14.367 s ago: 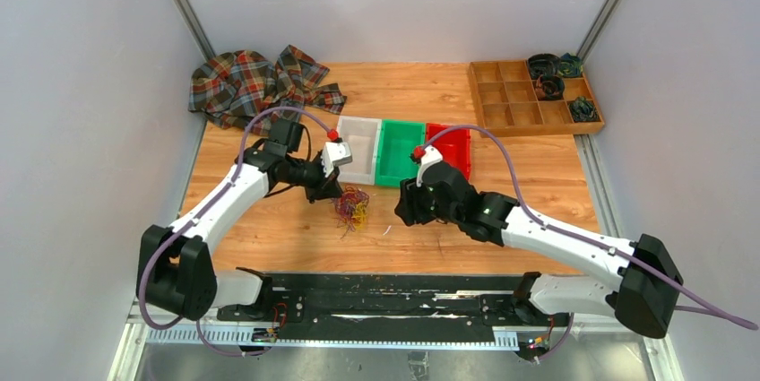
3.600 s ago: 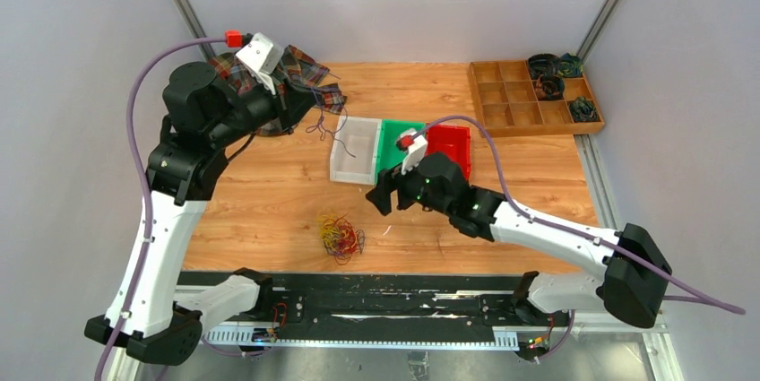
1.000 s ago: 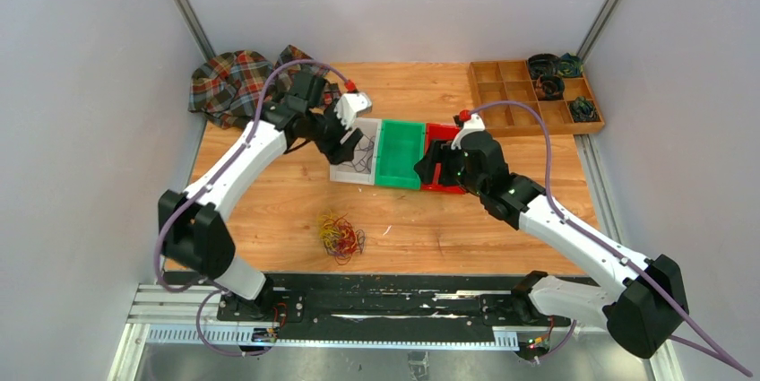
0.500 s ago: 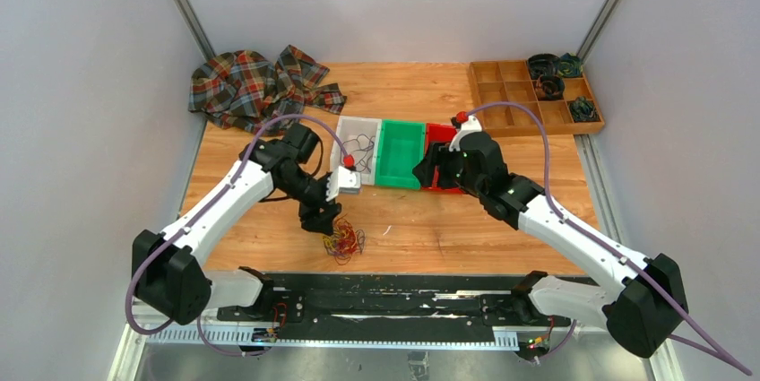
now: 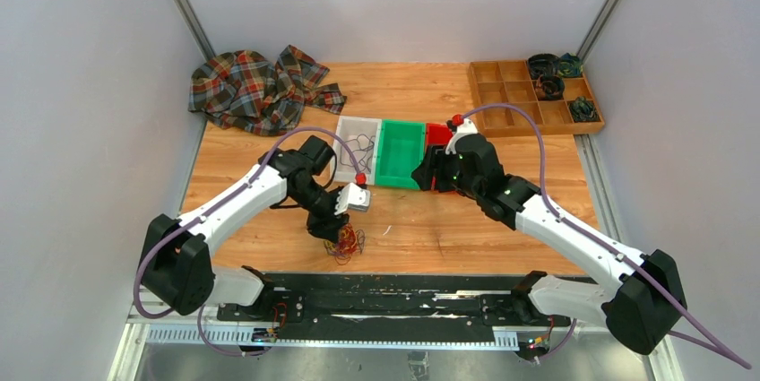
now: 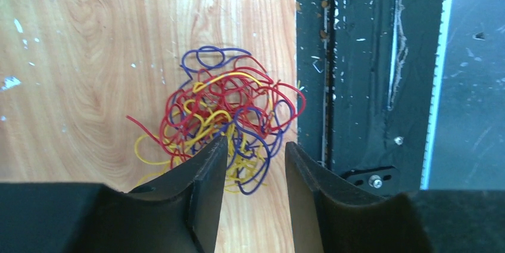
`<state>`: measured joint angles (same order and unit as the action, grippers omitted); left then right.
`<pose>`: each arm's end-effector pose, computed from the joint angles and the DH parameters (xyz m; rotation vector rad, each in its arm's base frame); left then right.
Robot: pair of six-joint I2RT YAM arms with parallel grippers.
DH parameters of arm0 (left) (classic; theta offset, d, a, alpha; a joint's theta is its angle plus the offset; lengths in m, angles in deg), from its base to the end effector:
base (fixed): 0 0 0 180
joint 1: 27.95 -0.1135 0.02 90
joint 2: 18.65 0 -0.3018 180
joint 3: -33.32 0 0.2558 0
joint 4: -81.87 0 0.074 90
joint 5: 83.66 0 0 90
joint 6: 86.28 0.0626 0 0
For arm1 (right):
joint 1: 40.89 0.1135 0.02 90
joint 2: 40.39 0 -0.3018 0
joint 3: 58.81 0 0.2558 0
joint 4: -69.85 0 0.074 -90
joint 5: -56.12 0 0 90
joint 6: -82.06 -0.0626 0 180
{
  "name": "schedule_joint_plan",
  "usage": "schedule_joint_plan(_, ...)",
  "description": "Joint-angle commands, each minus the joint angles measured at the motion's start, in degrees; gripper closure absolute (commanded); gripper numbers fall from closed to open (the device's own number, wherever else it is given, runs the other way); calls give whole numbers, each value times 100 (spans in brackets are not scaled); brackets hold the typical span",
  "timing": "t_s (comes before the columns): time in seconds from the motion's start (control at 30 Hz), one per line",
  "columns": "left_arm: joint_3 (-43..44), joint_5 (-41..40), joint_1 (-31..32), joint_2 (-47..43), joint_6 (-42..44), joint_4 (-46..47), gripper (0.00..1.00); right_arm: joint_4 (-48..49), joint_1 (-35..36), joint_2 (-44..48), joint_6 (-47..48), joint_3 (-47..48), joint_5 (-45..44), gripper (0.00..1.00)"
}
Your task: Untangle the cables
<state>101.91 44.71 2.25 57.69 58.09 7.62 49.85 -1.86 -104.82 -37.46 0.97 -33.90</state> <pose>0.1700 -0.1439 0.2504 1.8878 1.9770 -0.8898 0.2089 0.1693 0.3080 -0.1726 2.0777 0.7527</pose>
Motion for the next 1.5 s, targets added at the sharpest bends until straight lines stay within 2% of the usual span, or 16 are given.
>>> schedule_joint_plan(0.0, -185, -124, 138, -196, -294, 638, 59, -25, 98, -18, -111, -91, 28, 43)
schedule_joint_plan(0.27, -547, -524, 267, -482, -559, 778, 76, 6, 102, 97, -124, -119, -13, 48)
schedule_joint_plan(0.4, -307, -995, 268, -712, -959, 939, 91, 110, 101, 162, -176, -198, -2, 52)
schedule_joint_plan(0.57, 189, -1325, 268, -895, -1673, 948, 99, 225, 132, 196, -214, -222, 45, 55)
schedule_joint_plan(0.7, 532, -1373, 268, -1044, -2133, 793, 99, 368, 209, 270, -143, -227, 155, 52)
schedule_joint_plan(0.83, 1077, -1321, 268, -1236, -2524, 515, 99, 745, 444, 387, 57, -226, 380, 33)
schedule_joint_plan(0.93, 1479, -1306, 268, -1421, -2798, 429, 99, 965, 708, 368, 219, -80, 461, 26)
schedule_joint_plan(1.13, 2189, -1256, 268, -1526, -3363, 399, 99, 1327, 1462, 2, 519, 487, 308, 24)
schedule_joint_plan(1.47, 2378, -1223, 268, -1563, -3745, 399, 99, 1775, 2091, -632, 624, 1060, 203, 24)
